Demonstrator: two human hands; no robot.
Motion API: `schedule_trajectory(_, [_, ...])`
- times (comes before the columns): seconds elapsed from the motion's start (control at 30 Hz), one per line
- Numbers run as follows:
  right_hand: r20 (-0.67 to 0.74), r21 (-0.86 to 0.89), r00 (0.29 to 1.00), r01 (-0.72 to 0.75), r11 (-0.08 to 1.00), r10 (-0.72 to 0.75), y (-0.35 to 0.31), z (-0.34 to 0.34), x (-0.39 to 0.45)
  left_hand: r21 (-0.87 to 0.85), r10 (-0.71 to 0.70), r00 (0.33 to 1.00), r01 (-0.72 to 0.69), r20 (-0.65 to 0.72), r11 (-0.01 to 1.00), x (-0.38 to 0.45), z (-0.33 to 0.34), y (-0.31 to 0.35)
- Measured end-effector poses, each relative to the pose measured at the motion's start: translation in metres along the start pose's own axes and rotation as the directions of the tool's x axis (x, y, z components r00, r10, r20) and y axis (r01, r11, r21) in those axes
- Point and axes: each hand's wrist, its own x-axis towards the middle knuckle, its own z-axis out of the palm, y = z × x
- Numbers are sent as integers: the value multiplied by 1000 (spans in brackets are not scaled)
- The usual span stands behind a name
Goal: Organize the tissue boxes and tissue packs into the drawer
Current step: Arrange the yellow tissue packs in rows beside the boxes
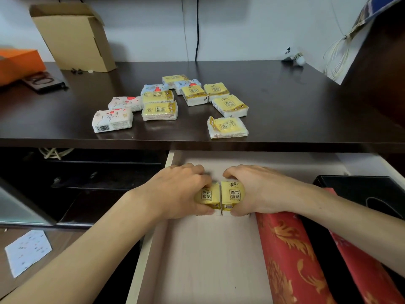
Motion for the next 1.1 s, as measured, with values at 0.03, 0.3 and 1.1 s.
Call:
schedule_trajectory(0.03, [-16,17,1000,4,1000,-3,0,-1,-1,-9,-5,1000,5,-9,1000,-1,-2,0])
schedule_trajectory(0.3, [-391,326,920,149,934,-11,9,-23,-29,-60,-56,979,45,-195,997,-12,-28,-4])
schedule_trajectory(1.1, [-495,-157,838,176,972,-231,56,-69,13,-94,-201,885,178,-420,980,30,-50,-2])
